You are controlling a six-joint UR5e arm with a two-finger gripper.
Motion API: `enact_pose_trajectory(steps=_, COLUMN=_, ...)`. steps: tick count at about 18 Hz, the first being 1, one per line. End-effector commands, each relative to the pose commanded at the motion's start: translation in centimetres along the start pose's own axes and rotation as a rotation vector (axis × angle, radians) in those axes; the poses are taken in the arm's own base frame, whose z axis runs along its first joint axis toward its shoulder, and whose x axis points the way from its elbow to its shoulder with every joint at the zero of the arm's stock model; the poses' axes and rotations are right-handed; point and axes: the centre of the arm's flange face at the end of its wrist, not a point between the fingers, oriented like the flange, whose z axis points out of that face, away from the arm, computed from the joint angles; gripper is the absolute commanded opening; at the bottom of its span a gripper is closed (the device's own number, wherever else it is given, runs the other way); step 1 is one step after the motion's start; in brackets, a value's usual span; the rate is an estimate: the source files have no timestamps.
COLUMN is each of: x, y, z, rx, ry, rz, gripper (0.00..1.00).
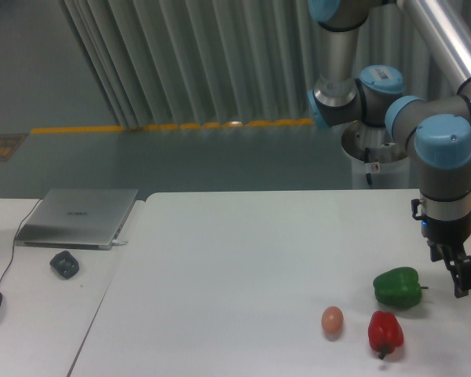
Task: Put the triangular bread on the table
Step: 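Move the open gripper up and away from the green pepper, off the table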
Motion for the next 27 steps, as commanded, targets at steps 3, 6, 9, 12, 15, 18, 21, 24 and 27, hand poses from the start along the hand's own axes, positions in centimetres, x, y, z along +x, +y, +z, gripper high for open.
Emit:
enact_pose_trajectory(steps=3, x=0.0, y=0.3, z=0.1, rx=0.004, ry=0.002, rz=-0.009, gripper=1.0)
enact_pose_trajectory(steps=6, x=0.1, y=0.1, z=0.3, rx=0.028, ry=0.005, rz=-0.018, gripper=1.0)
enact_pose_trajectory(steps=9, x=0.2, y=0.5, z=0.7, rx=0.029, ry=0.014, rz=-0.028, gripper=1.0)
enact_pose_trajectory(steps=12, x=0.1, y=1.2, z=0.8, rx=0.024, ry=0.014, rz=-0.05, gripper=1.0)
enact_pose_trajectory(steps=15, x=-0.2, y=3.6, z=0.5, rx=0.022, ry=0.008, rz=-0.076, gripper=1.0)
enact_pose_trajectory(steps=18, x=-0.5, y=5.6, z=-0.1, rx=0.017, ry=-0.005, rz=-0.072, gripper=1.0)
enact_pose_trajectory(steps=21, x=-1.3, y=8.0, z=-0.6, rx=0.008, ry=-0.02, rz=0.011, gripper=1.0)
enact_pose_trajectory(steps=24, x=-1.9, y=10.9, z=-0.9, rx=0.0, ry=-0.032, rz=0.042, gripper=1.0)
enact_pose_trajectory(steps=27, x=-2.2, y=13.5, z=-0.6, rx=-0.016, ry=-0.037, rz=0.004, gripper=1.0)
